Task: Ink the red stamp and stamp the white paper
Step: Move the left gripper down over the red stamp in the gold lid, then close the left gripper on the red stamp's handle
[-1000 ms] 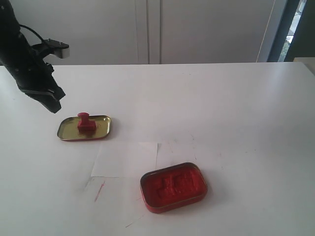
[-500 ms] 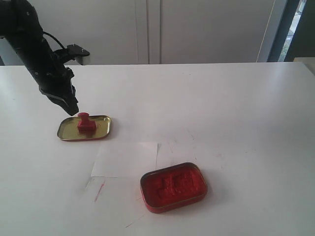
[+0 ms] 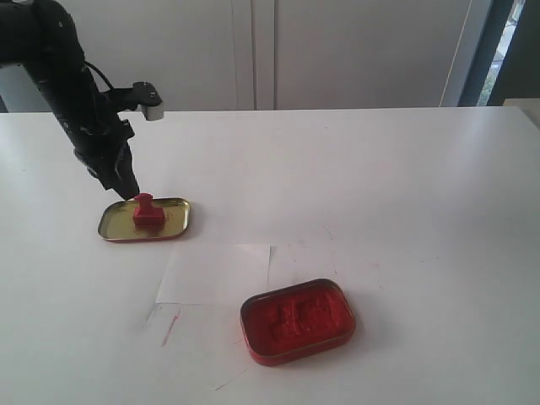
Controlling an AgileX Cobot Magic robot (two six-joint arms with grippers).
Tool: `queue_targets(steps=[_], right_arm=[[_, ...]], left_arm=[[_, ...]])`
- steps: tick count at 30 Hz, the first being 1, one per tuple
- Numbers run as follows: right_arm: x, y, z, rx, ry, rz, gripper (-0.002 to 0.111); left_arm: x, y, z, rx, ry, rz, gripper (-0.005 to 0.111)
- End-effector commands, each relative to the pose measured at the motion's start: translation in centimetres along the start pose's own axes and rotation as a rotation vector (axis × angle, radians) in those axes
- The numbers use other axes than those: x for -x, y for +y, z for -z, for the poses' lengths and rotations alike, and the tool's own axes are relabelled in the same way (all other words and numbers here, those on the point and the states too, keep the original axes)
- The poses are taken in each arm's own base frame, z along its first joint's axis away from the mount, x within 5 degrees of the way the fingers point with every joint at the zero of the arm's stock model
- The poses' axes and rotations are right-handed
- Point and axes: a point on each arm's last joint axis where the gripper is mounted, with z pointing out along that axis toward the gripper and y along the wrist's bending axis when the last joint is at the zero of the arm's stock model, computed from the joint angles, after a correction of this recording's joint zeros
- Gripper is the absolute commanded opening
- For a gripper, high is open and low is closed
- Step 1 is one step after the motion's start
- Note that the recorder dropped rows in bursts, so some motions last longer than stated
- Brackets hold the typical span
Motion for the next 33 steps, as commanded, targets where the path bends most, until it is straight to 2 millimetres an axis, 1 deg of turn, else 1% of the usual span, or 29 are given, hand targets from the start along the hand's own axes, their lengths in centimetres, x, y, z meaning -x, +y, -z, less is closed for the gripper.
queue_targets(steps=[1,6,11,16,19,23,26,29,33], right_arm=[[0.0,0.0,0.0,0.004,-0.014,-0.004,0.000],[0.0,0.0,0.0,0.004,-0.014,-0.004,0.000],[0.0,0.0,0.0,0.004,-0.014,-0.004,0.000],[0.0,0.0,0.0,0.004,-0.014,-0.004,0.000],[0.0,0.0,0.0,0.004,-0.014,-0.004,0.000],[0.0,0.0,0.0,0.004,-0.014,-0.004,0.000],[0.0,0.0,0.0,0.004,-0.014,-0.004,0.000],[0.0,0.0,0.0,0.004,-0.014,-0.004,0.000],[0.0,0.0,0.0,0.004,-0.014,-0.006,0.000]], left_arm=[[0.4,-0.1,0.1,0.002,-0.019,-0.058,0.000],[0.6,0.3,0.1,0.039,-0.035,-0.094,0.000],[0.7,0.6,0.1,0.077,-0.049,-0.185,0.000],[0.8,0.7,0.1,0.093,-0.053,-0.239,0.001],[0.8,0.8,-0.3,0.087,-0.050,-0.243,0.009],[0.6,1.2,-1.5,0.076,-0.042,-0.248,0.027],[0.6,1.5,-2.0,0.086,-0.045,-0.247,0.036],[0.7,1.7,-1.9,0.103,-0.051,-0.247,0.040],[0.7,1.7,-2.0,0.104,-0.050,-0.272,0.041]])
